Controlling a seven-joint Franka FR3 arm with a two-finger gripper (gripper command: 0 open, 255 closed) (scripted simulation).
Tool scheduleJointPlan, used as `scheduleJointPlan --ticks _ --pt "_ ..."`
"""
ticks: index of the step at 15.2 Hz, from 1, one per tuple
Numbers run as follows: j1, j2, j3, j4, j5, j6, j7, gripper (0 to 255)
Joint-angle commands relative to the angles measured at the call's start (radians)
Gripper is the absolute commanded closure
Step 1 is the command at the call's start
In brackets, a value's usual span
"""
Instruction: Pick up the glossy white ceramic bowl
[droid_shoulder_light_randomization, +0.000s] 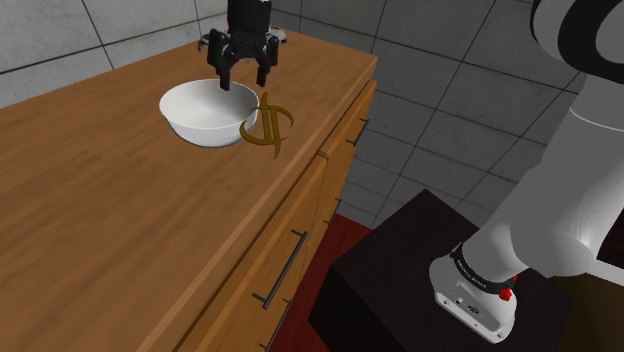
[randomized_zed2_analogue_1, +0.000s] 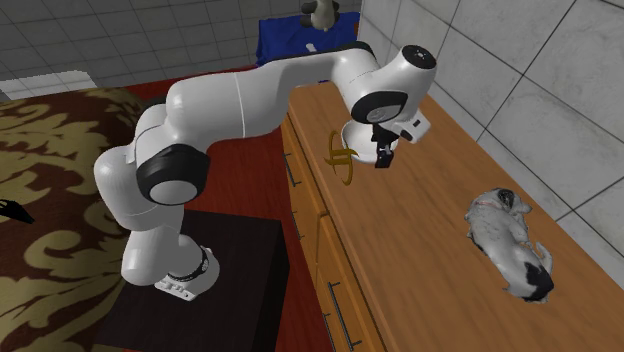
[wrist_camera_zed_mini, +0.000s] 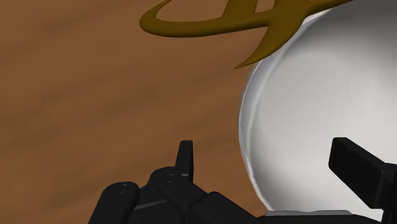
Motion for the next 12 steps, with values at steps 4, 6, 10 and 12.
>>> scheduleJointPlan --ticks 4,6,10,12 --pt "0.000 0.001 0.000 -0.062 0.002 0.064 -0.009 0" --pt "0.000 0.001 0.000 -0.070 0.003 0.072 -0.010 0" --pt "0.000 0.001 0.000 -0.070 0.003 0.072 -0.009 255" --pt "0.000 0.001 0.000 -0.070 0.003 0.071 -0.009 255"
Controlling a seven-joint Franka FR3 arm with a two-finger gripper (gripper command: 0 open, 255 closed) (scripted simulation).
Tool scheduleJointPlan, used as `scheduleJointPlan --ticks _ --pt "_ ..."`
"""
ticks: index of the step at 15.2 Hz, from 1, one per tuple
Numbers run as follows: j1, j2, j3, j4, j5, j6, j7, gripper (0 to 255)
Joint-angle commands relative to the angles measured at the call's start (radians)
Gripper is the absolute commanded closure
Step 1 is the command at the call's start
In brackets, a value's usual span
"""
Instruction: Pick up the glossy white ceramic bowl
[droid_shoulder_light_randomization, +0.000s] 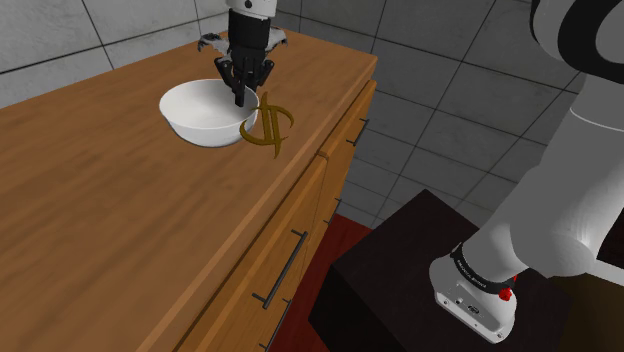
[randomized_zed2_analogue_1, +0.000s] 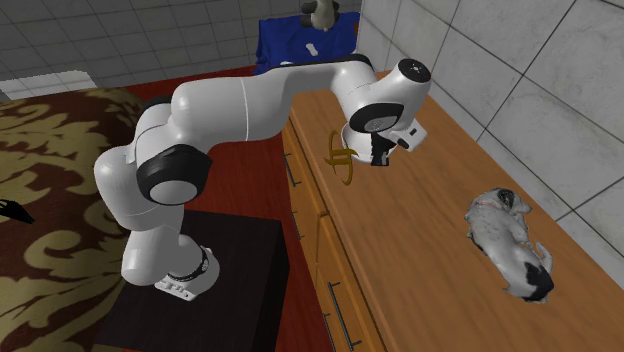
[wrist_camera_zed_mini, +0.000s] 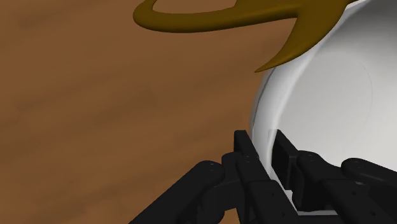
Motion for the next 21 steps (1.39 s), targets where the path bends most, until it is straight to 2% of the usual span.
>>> scheduleJointPlan --ticks 1,4,19,21 --pt "0.000 0.001 0.000 0.000 0.000 0.000 0.000 255" --pt "0.000 0.001 0.000 0.000 0.000 0.000 -0.001 255" --pt "0.007 0.031 0.002 0.243 -0.012 -0.211 0.034 255" --pt "0.007 0.032 0.002 0.246 -0.012 -0.213 0.035 255"
